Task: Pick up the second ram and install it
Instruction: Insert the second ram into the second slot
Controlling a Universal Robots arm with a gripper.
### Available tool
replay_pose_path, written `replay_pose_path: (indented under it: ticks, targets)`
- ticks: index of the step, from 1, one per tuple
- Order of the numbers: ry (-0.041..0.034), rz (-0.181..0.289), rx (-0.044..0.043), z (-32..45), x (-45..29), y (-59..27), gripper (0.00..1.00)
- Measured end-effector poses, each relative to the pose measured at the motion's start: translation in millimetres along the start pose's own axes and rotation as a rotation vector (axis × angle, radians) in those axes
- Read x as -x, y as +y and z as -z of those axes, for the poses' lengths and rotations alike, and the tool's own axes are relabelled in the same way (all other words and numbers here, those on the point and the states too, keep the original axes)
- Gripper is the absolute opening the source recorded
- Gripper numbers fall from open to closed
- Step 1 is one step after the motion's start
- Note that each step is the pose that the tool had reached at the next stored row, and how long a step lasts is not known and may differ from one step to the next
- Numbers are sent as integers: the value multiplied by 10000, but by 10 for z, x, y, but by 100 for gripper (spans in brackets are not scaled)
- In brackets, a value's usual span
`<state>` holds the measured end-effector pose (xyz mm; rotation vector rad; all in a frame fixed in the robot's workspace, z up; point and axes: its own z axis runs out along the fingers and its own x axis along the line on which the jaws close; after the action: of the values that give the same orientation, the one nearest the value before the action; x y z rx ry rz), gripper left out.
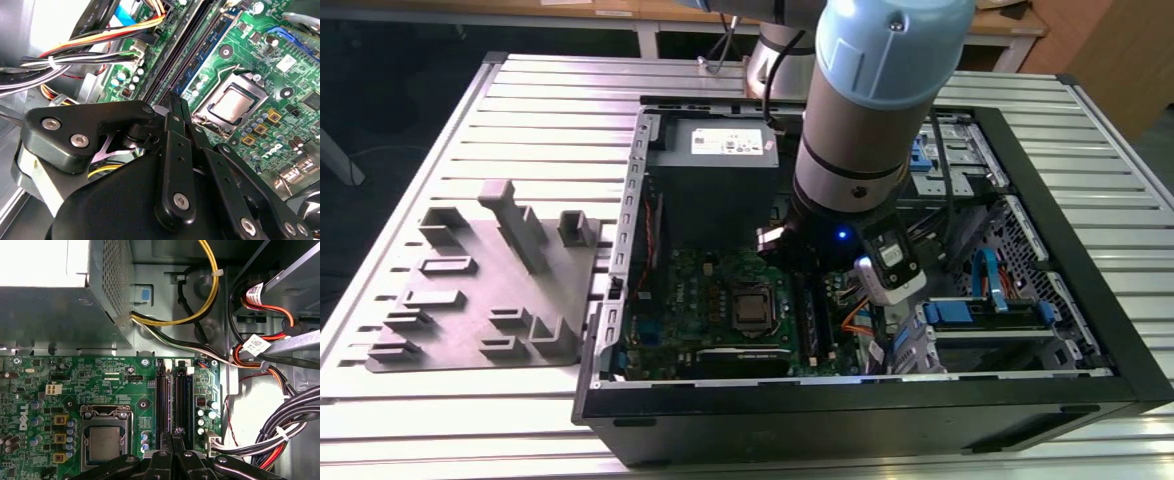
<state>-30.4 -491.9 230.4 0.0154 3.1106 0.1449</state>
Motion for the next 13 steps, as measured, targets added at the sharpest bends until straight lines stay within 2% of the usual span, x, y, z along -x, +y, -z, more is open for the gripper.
replay_pose_path:
  ticks: [13]
  targets:
    - [1, 1, -1, -12, -1, -2, 8]
